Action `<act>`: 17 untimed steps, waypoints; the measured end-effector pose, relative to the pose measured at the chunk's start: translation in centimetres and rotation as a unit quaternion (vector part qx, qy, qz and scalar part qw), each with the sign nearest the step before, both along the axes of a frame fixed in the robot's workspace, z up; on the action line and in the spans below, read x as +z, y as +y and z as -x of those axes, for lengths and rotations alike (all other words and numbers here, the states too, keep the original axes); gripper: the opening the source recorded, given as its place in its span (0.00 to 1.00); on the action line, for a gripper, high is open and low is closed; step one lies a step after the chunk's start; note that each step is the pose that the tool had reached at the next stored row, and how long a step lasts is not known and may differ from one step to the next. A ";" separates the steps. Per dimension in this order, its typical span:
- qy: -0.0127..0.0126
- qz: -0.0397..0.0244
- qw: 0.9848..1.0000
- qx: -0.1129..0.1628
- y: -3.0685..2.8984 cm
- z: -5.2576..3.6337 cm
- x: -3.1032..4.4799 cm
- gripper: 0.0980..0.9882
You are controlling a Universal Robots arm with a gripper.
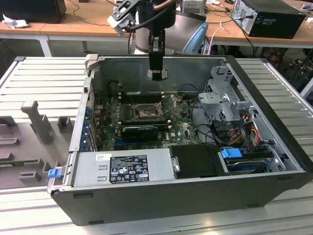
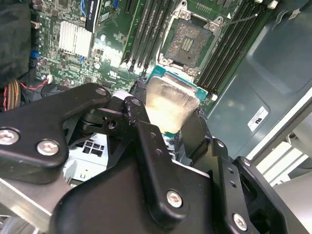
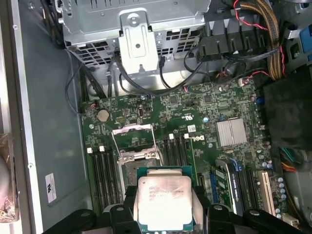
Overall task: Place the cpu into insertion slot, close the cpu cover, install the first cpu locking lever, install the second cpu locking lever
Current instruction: 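Place the cpu into insertion slot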
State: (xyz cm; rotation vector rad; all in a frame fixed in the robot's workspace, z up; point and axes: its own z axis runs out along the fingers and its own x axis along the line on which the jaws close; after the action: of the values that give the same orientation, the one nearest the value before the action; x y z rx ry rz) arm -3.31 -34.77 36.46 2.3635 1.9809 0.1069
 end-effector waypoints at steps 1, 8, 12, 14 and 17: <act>0.000 0.000 1.000 -0.002 0.00 0.00 -0.01 0.48; 0.000 0.000 0.999 -0.038 0.00 0.00 -0.18 0.48; 0.000 0.000 1.000 -0.025 -0.01 0.10 -0.48 0.48; 0.000 0.000 1.000 0.006 -0.01 0.11 -0.77 0.48; 0.001 0.000 0.999 0.036 -0.01 0.12 -0.98 0.48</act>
State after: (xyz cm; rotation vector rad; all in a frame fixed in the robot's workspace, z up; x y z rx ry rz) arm -3.42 -34.78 35.48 2.2925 2.0672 0.1087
